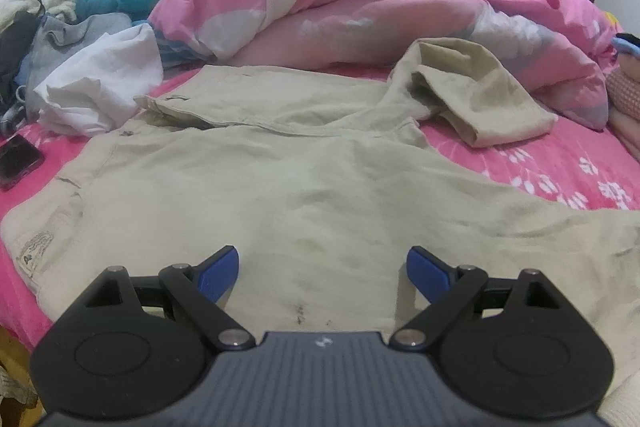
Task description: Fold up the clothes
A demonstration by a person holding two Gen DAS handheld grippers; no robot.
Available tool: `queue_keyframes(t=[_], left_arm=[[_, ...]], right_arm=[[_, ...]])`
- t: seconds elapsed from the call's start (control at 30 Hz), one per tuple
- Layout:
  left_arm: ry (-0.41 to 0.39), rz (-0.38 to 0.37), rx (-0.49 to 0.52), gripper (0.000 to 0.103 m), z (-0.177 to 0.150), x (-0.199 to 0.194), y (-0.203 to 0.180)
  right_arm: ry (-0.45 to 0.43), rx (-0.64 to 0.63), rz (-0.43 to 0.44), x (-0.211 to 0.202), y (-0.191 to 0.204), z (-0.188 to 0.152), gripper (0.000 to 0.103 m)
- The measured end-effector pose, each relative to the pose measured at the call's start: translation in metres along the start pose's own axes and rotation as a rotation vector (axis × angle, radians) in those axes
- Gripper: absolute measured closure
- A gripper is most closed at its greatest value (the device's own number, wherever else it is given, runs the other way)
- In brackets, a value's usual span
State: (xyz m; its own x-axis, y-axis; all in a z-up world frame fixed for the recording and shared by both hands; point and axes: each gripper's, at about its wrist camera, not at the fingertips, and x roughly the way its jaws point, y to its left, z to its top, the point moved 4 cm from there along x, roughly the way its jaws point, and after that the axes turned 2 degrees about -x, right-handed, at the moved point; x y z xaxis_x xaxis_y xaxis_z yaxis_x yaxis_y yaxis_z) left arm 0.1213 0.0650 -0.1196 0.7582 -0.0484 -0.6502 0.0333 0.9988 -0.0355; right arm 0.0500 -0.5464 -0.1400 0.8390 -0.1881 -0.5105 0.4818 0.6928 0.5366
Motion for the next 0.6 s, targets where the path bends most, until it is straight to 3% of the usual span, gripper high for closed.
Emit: queue_keyframes(t=[0.2,0.33,0.6], left_arm=[[0.008,0.005,0.011,0.011,-0.003,0.001,0.001],[0.009,0.013,0.005,0.011,-0.003,0.001,0.003],[0.009,0.025,-0.041,0.011,-0.008,-0.01,0.017]], right_arm=[[-0.103,0.181,0.109,-0.065,-0.03,-0.006,0.062],[-0.019,0.176,0.121,-0.086,-0.038,-0.033,0.061],[0.013,0.126,0.099,-0.082,-0.024,-0.053,0.062]])
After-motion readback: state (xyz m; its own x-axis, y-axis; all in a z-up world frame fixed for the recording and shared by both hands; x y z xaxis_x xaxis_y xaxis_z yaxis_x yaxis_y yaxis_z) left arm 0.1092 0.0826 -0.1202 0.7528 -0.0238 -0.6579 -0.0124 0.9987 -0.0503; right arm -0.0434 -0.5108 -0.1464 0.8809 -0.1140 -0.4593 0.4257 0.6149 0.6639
